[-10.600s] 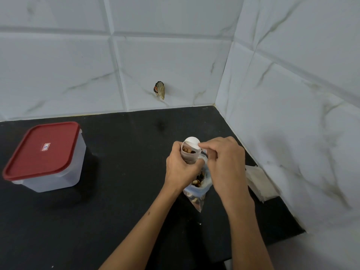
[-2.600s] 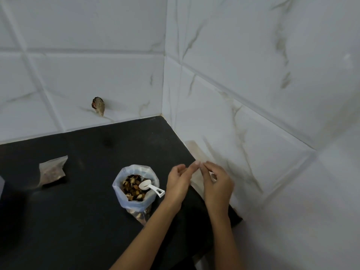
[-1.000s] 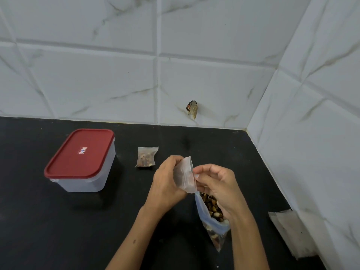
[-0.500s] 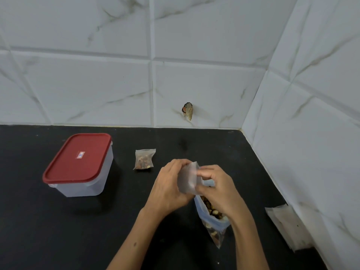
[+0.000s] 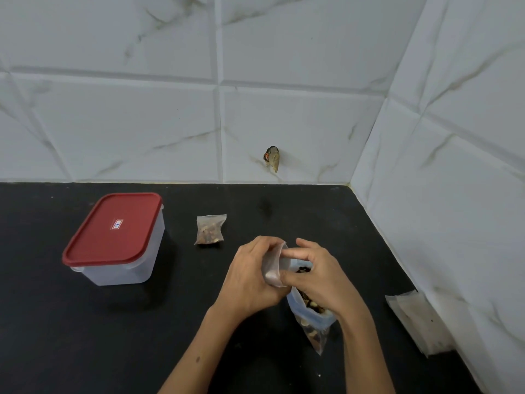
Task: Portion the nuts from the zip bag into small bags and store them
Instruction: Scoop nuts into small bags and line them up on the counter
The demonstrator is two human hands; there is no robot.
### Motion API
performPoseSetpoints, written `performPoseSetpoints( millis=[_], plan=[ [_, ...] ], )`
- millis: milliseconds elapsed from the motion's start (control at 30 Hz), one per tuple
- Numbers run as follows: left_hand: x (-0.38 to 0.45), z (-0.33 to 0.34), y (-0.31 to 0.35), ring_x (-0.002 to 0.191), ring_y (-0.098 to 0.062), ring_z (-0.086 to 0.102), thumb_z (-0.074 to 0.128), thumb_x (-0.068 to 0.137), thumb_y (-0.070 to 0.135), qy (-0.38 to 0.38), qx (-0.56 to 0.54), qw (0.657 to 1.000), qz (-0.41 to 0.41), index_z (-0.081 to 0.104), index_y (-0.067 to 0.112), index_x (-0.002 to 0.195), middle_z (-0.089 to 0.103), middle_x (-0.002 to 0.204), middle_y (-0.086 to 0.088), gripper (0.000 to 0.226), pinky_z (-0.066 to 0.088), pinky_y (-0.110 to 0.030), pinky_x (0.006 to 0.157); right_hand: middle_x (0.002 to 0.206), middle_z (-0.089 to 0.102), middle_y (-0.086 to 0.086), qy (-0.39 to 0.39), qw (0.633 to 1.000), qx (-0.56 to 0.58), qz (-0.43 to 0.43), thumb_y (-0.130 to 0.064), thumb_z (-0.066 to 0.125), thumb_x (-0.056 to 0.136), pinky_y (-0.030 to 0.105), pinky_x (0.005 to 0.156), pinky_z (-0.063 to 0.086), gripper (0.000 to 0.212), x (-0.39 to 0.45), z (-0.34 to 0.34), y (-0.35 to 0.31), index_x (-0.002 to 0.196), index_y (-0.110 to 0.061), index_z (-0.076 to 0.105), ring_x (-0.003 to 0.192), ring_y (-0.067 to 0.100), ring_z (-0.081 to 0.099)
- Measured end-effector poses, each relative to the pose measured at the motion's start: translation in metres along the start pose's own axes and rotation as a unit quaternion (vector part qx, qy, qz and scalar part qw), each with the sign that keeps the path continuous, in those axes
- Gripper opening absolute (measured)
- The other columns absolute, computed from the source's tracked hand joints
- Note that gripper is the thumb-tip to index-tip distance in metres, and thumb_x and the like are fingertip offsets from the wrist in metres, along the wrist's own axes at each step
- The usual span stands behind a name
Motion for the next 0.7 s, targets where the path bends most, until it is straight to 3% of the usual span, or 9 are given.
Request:
performPoseSetpoints(
  millis=[133,233,400,500,600,700],
  plan=[
    [0.000,-0.001,-0.006,0.085,-0.005,0.065,0.072,0.062,0.035,-0.022,-0.027,0.999,-0.032,0.059,0.021,0.105,0.065,0.094,0.013,0.047,0.054,-0.025,0.073,0.149,0.035,-0.008,0.009,1.000,-0.005,-0.008,-0.024,0.071,0.078,0.026,0.096,0.024,0.030,0.001,0.001,0.002,0.104,-0.038,0.071,0.139,0.005,0.024],
    [-0.003,0.002,-0.014,0.080,-0.003,0.062,0.071,0.061,0.043,-0.030,0.016,0.999,-0.042,0.055,0.027,0.101,0.062,0.089,0.015,0.046,0.052,-0.026,0.073,0.149,0.035,-0.007,-0.014,1.000,0.005,-0.008,-0.017,0.069,0.078,0.026,0.097,0.026,0.024,-0.001,0.003,0.001,0.087,-0.039,0.072,0.139,0.005,0.025],
    [-0.005,0.007,-0.017,0.071,-0.005,0.058,0.074,0.061,0.039,-0.044,0.012,0.997,-0.060,0.047,0.031,0.089,0.058,0.080,0.014,0.040,0.046,-0.021,0.063,0.142,0.039,-0.012,-0.035,0.999,-0.037,0.000,-0.025,0.073,0.076,0.029,0.097,0.027,0.023,-0.003,0.003,0.003,0.094,-0.038,0.072,0.139,0.005,0.023],
    [-0.008,0.009,-0.019,0.075,-0.006,0.059,0.078,0.067,0.037,-0.036,-0.016,0.996,-0.079,0.049,0.028,0.090,0.058,0.083,0.015,0.037,0.051,-0.022,0.063,0.125,0.049,-0.020,0.022,0.999,0.030,0.007,-0.030,0.074,0.076,0.029,0.093,0.032,0.020,-0.004,-0.015,0.004,0.092,-0.041,0.072,0.124,-0.001,0.040],
    [-0.013,0.014,-0.026,0.080,-0.006,0.060,0.083,0.066,0.029,-0.039,-0.024,0.993,-0.104,0.051,0.023,0.094,0.060,0.088,0.012,0.044,0.053,-0.026,0.068,0.122,0.059,-0.010,0.122,0.989,-0.017,0.075,-0.026,0.070,0.082,0.025,0.086,0.042,0.031,-0.006,-0.040,0.026,0.112,-0.033,0.064,0.108,0.005,0.054],
    [-0.016,0.020,-0.034,0.080,-0.006,0.062,0.084,0.066,0.028,-0.046,-0.021,0.991,-0.127,0.051,0.023,0.096,0.062,0.089,0.010,0.044,0.054,-0.030,0.069,0.118,0.059,0.001,0.087,0.960,-0.138,0.227,-0.031,0.066,0.086,0.030,0.086,0.044,0.041,-0.014,-0.048,0.063,0.123,-0.018,0.056,0.105,0.016,0.056]
  ],
)
Point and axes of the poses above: each hand's wrist, its own x-axis towards the middle knuckle, its own z-axis out of the palm, y = z × x, the point moved 5 cm from there along x, towards the middle knuckle
